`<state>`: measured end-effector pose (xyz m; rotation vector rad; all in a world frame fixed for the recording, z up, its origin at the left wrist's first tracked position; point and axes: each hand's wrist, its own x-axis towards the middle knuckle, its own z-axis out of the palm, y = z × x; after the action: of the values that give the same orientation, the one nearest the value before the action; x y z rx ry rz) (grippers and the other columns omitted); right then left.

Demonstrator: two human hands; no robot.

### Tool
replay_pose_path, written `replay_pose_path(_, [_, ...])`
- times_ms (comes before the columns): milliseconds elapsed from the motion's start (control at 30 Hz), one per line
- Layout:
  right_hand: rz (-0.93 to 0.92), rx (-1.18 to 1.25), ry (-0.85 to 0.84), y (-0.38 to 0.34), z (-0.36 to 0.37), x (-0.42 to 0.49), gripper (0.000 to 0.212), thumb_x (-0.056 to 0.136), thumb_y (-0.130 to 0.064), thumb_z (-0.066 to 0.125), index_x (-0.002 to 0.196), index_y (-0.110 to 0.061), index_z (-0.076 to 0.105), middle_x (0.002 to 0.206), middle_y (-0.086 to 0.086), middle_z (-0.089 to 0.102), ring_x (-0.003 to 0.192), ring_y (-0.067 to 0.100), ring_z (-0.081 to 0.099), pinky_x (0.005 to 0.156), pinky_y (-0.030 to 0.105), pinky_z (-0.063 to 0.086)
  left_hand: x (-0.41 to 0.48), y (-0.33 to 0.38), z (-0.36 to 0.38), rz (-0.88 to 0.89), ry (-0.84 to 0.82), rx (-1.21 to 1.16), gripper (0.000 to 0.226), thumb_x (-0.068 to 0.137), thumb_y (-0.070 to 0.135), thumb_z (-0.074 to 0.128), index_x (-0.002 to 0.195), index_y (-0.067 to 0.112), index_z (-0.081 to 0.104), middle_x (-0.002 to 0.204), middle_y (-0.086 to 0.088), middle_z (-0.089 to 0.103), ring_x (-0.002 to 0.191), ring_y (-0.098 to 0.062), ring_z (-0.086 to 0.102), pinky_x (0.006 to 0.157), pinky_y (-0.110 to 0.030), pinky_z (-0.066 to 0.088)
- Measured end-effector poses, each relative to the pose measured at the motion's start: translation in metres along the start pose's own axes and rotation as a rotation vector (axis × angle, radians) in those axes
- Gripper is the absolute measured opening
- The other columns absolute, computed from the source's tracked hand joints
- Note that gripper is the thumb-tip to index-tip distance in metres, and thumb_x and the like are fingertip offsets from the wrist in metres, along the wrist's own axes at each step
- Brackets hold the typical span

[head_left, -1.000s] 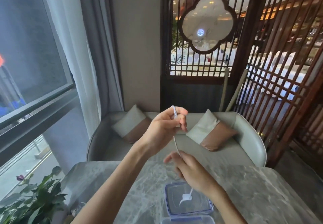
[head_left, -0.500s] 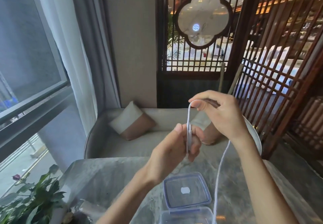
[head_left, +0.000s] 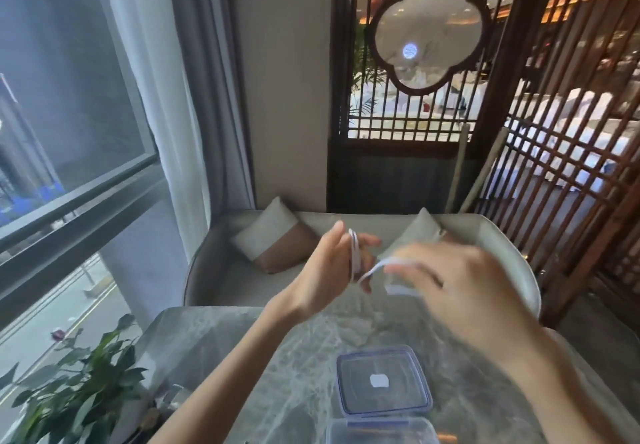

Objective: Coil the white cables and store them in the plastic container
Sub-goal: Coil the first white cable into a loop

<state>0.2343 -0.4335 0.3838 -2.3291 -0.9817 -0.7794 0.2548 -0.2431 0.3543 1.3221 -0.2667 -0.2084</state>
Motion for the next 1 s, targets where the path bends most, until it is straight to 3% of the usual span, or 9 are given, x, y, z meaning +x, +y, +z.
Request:
replay_pose_path(67, [0.01,0.051,0.152,0.02,-0.017,0.028,0.019,0.089,-0.047,0.062,0.085,-0.034,0.076,0.083,-0.021,0.076,0.075,-0.001,0.07,0.067,0.028,0.054,-0.016,-0.006,0.012,0.017,-0.197,-0.041,0.068,0.101,0.045,0.013,0.123,-0.008,0.049,0.076,-0.014,0.045,0.068,-0.025,0.047,0.072,-0.035,0.042])
replay_pose_path(167, [0.175,0.525,0.084,0.041,-0.002,0.059,0.012,0.083,-0.043,0.073,0.081,-0.032,0.077,0.07,-0.016,0.073,0.064,-0.001,0.065,0.065,0.014,0.049,-0.031,-0.001,0.026,0.067,-0.376,-0.122,0.059,0.096,0.047,0.018,0.117,0.002,0.051,0.078,-0.013,0.045,0.069,-0.025,0.046,0.072,-0.035,0.041])
replay_pose_path(333, [0.484,1.094,-0.096,0.03,0.074,0.04,0.025,0.084,-0.03,0.063,0.061,-0.024,0.072,0.043,-0.003,0.057,0.037,0.003,0.054,0.042,0.012,0.044,-0.025,0.021,0.017,0.091,-0.38,-0.349,0.064,0.096,0.046,0.024,0.129,-0.003,0.048,0.081,-0.014,0.042,0.066,-0.023,0.049,0.068,-0.036,0.04])
replay_pose_path(467, [0.475,0.831,-0.137,0.011,0.107,0.001,0.057,0.092,-0.062,0.05,0.052,-0.022,0.053,0.046,-0.005,0.05,0.042,0.001,0.041,0.047,0.011,0.033,-0.008,0.02,-0.008,0.093,-0.173,-0.468,0.067,0.099,0.051,0.027,0.134,-0.004,0.043,0.082,-0.016,0.048,0.064,-0.024,0.05,0.068,-0.034,0.045])
replay_pose_path(667, [0.332,0.417,-0.469,-0.006,0.077,-0.033,0.017,0.1,-0.045,0.051,0.092,-0.038,0.064,0.057,-0.003,0.061,0.049,0.001,0.052,0.057,0.018,0.044,0.02,0.011,-0.015,0.058,0.172,-0.18,0.07,0.104,0.048,0.009,0.145,-0.005,0.03,0.085,-0.02,0.059,0.063,-0.027,0.047,0.066,-0.034,0.04])
replay_pose_path(767, [0.13,-0.014,-0.273,-0.005,0.032,-0.017,0.023,0.096,-0.05,0.05,0.097,-0.033,0.067,0.067,-0.007,0.068,0.059,0.009,0.062,0.06,0.032,0.053,0.006,0.002,0.001,-0.039,0.023,0.125,0.076,0.105,0.042,-0.005,0.14,-0.015,0.033,0.086,-0.041,0.053,0.053,-0.021,0.056,0.063,-0.026,0.046])
replay_pose_path(833, [0.025,-0.141,-0.064,-0.002,0.002,0.005,0.021,0.089,-0.048,0.057,0.082,-0.037,0.073,0.071,-0.015,0.072,0.063,0.007,0.065,0.059,0.033,0.053,-0.01,-0.003,0.017,-0.063,-0.111,0.236,0.085,0.1,0.046,-0.004,0.114,-0.016,0.052,0.088,-0.048,0.051,0.056,-0.028,0.053,0.069,-0.032,0.044])
replay_pose_path(933, [-0.027,0.035,0.035,0.009,-0.022,0.031,0.022,0.086,-0.043,0.065,0.076,-0.032,0.08,0.074,-0.014,0.076,0.066,0.009,0.064,0.063,0.042,0.054,-0.028,-0.005,0.025,-0.006,-0.222,0.153,0.075,0.093,0.051,0.004,0.114,-0.001,0.054,0.073,-0.02,0.056,0.059,-0.025,0.047,0.067,-0.033,0.041])
replay_pose_path(1000, [-0.093,0.164,0.036,0.011,-0.022,0.033,0.024,0.089,-0.041,0.065,0.079,-0.027,0.082,0.075,-0.009,0.076,0.065,0.015,0.064,0.062,0.044,0.052,-0.028,-0.001,0.023,0.045,-0.229,0.087,0.074,0.094,0.051,0.005,0.115,0.0,0.054,0.074,-0.016,0.055,0.059,-0.024,0.049,0.067,-0.031,0.042])
